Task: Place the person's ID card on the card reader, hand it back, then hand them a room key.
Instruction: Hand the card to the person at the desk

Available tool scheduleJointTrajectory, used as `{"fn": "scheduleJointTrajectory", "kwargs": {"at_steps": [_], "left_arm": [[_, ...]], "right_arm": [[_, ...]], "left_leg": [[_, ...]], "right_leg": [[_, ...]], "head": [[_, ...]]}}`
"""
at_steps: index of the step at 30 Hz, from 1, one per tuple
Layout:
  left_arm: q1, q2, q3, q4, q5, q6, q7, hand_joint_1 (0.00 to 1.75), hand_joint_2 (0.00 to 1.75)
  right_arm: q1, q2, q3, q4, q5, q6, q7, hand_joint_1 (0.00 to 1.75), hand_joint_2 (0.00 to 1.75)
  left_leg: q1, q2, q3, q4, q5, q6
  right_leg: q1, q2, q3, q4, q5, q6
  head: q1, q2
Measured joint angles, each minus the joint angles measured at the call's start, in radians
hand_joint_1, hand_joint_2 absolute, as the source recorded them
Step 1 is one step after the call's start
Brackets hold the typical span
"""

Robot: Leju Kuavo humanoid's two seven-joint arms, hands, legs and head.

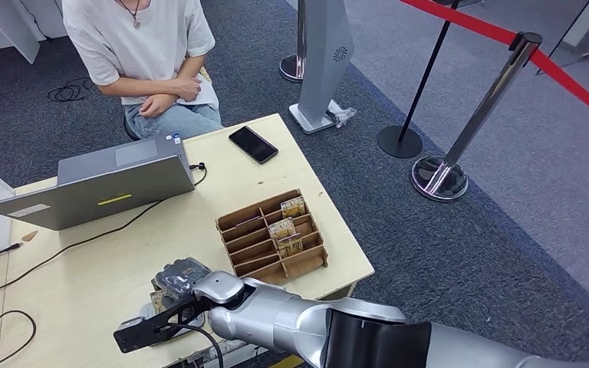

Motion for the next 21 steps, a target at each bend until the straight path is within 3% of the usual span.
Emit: {"fn": "scheduleJointTrajectory", "kwargs": {"at_steps": [14,21], "left_arm": [[0.000,0.005,0.000,0.000,0.006,0.000,0.006,0.00,0.00],[0.001,0.005,0.000,0.000,0.015,0.004,0.006,0.00,0.00]], "right_arm": [[0.001,-0.020,-0.078,-0.095,-0.132,0.100,-0.097,1.75,1.75],[0.025,-0.072,-0.141,-0.291,-0.315,0.212,-0.153,1.75,1.75]], "left_leg": [[0.000,0.000,0.000,0.000,0.000,0.000],[0.000,0.000,0.000,0.000,0.000,0.000]], "right_leg": [[0.000,0.000,0.000,0.000,0.000,0.000],[0.000,0.000,0.000,0.000,0.000,0.000]], "head": [[0.000,0.000],[0.000,0.000]]}}
